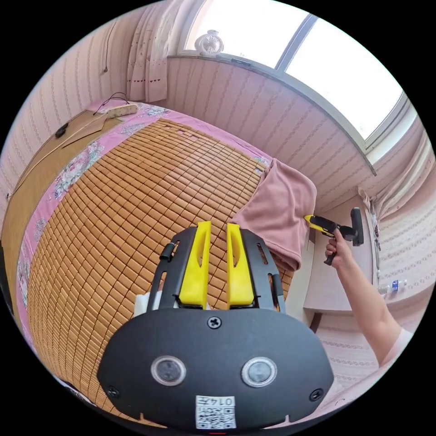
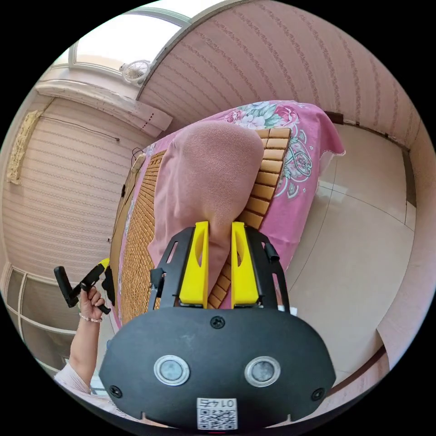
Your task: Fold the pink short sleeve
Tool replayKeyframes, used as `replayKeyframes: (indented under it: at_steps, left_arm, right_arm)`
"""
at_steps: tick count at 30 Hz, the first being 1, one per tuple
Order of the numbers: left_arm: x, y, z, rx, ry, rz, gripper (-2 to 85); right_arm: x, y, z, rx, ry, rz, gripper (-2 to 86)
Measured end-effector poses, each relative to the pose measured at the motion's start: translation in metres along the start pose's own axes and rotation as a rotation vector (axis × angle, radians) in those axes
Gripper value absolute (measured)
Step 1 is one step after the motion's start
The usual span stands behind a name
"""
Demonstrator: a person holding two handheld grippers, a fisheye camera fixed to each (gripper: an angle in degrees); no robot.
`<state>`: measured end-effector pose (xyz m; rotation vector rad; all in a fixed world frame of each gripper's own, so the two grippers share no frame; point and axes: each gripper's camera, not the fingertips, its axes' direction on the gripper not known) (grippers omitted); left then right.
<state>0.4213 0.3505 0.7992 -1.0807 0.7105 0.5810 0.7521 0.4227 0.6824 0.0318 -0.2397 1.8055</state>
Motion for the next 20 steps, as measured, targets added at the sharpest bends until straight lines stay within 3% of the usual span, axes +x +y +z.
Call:
replayKeyframes:
  at_steps: [6,12,15,20]
  left_arm:
    - [-0.046,0.174,-0.098,0.049,-0.089,-0.097,5.9]
    - [-0.059,0.421,-0.214,0.091,-0.278,-0.478,4.4]
    - [-0.038,0.526,-0.271,0.195,-0.412,-0.649,2.4]
    - [0.012,0.672,-0.345,0.441,-0.577,-0.904,3.0]
  right_arm:
    - [-0.02,0.085,-0.03,0.081,0.118,-0.164,1.8]
    - [-0.054,0.249,-0.04,-0.105,0.098,-0.479,1.0]
    - [-0.095,0.314,-0.036,-0.222,0.101,-0.653,1.5]
    - [-0.242,0.41,-0.009,-0.293,0.041,-1.158,4.3]
